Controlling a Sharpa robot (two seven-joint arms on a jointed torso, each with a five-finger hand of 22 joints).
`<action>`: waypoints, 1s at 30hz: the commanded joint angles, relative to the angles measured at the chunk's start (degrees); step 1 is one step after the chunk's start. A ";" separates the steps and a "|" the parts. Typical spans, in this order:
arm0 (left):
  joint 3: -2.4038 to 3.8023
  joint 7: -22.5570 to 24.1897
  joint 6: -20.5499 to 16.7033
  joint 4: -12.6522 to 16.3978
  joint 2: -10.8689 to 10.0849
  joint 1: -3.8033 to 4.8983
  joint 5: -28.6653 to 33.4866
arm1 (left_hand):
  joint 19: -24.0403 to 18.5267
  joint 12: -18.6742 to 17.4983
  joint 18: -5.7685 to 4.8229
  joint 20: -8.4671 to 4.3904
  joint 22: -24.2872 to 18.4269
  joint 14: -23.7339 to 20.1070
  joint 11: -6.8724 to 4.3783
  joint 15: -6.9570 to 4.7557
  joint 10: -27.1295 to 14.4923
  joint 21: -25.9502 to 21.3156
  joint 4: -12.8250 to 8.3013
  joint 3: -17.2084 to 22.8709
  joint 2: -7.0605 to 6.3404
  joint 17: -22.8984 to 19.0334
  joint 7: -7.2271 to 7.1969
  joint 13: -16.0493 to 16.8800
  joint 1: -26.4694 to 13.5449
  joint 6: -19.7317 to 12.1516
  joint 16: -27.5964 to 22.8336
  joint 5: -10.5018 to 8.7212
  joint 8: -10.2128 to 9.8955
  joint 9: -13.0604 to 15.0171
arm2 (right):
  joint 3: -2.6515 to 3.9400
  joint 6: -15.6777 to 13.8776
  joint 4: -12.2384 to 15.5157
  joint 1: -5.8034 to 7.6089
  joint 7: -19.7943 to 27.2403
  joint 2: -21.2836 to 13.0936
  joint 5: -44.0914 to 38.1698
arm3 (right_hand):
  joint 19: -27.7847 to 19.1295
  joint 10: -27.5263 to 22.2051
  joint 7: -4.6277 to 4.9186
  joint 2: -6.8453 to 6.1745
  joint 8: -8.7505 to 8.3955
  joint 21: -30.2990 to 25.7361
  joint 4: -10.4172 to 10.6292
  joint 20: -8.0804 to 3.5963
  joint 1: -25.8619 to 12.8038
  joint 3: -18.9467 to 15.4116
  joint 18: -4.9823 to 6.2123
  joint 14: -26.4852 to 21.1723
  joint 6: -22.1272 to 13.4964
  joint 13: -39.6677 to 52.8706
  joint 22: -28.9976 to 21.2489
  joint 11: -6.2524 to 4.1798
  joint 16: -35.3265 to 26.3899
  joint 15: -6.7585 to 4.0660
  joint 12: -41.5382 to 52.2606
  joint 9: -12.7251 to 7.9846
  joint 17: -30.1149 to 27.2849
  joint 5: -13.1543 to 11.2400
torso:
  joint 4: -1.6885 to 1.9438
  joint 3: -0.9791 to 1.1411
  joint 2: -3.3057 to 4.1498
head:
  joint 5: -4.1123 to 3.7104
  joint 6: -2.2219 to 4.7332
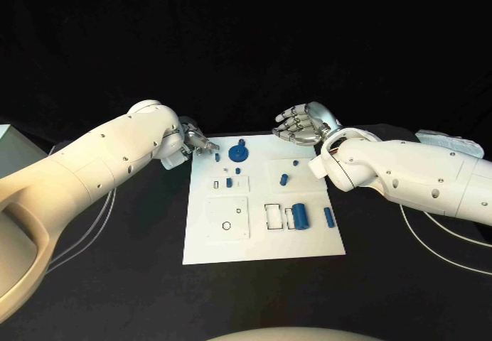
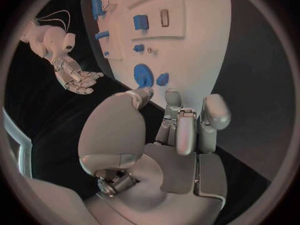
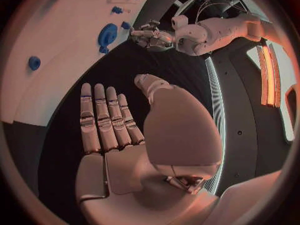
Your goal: Assemble the parts on the task board
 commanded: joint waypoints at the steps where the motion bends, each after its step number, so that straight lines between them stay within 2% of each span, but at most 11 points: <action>1: -0.07 0.69 1.93 0.03 0.24 0.00 0.79 | 0.44 0.25 0.37 -0.09 0.09 3.57 -0.02 0.14 0.20 0.36 -0.13 0.33 -0.19 8.64 -0.19 0.03 -0.60 0.10 0.34 0.00 0.23 0.06 | 0.05 -0.14 0.01 0.04 0.77 0.09 -0.70 | -0.44 -0.45 3.63 0.39 0.04 -0.18 -0.03 0.06 0.13 -0.46 0.74 -0.38 -0.40 -0.09 -0.09 -0.12 -0.28 0.02 0.17 -0.07 -0.08 0.26 | -0.09 0.00 0.10 | 0.11 0.05; 21: -0.37 0.36 3.19 -0.02 0.50 -0.05 1.63 | 0.55 0.65 0.33 -0.11 0.36 3.70 -0.25 -0.03 0.53 0.52 -0.66 1.04 -0.04 8.97 -0.45 0.30 -0.07 0.27 0.55 0.01 0.90 0.33 | 0.05 -0.01 -0.09 0.04 0.71 0.23 -0.64 | -0.44 -0.45 3.63 0.39 0.04 -0.18 -0.03 0.06 0.13 -0.46 0.74 -0.38 -0.40 -0.09 -0.09 -0.12 -0.28 0.02 0.17 -0.07 -0.08 0.26 | -0.03 -0.02 0.09 | -0.13 -0.29; 30: -0.49 0.32 3.44 -0.03 0.61 -0.10 1.66 | 0.74 1.06 0.27 -0.31 0.73 3.87 -0.65 -0.36 0.95 0.74 -1.41 2.31 0.48 9.34 -0.92 0.55 0.87 0.72 0.79 0.02 2.23 1.01 | 0.05 0.04 -0.12 0.04 0.70 0.30 -0.62 | -0.44 -0.45 3.63 0.39 0.04 -0.18 -0.03 0.06 0.13 -0.46 0.74 -0.38 -0.40 -0.09 -0.09 -0.12 -0.28 0.02 0.17 -0.07 -0.08 0.26 | -0.05 -0.04 0.12 | -0.15 -0.42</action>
